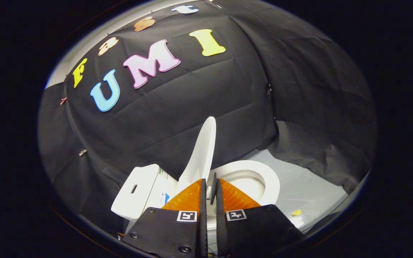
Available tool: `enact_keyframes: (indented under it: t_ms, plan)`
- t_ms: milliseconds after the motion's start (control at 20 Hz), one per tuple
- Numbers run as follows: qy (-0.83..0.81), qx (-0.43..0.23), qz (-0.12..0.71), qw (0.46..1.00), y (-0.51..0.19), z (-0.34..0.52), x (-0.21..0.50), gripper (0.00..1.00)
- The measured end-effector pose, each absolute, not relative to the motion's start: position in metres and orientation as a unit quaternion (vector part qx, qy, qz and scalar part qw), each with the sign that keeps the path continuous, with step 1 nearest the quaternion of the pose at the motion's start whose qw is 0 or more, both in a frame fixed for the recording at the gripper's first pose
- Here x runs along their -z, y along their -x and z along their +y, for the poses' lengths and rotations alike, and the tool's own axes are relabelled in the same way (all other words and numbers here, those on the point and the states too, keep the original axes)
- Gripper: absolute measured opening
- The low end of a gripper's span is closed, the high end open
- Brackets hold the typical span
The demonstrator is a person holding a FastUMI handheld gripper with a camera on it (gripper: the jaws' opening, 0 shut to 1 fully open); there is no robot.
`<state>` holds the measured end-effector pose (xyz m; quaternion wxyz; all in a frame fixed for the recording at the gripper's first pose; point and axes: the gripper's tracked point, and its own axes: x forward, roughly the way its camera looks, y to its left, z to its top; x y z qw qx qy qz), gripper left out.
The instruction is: Open the toilet lid.
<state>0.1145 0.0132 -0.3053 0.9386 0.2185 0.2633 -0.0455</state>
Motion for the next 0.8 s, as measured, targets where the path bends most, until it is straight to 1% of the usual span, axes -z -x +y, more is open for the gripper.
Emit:
enact_keyframes:
  t_ms: [650, 800]
  plan:
    - [-0.084, -0.025, 0.208, 0.974, -0.124, 0.123, 0.238, 0.15]
    - [-0.064, -0.041, 0.197, 0.977, -0.128, 0.149, 0.229, 0.17]
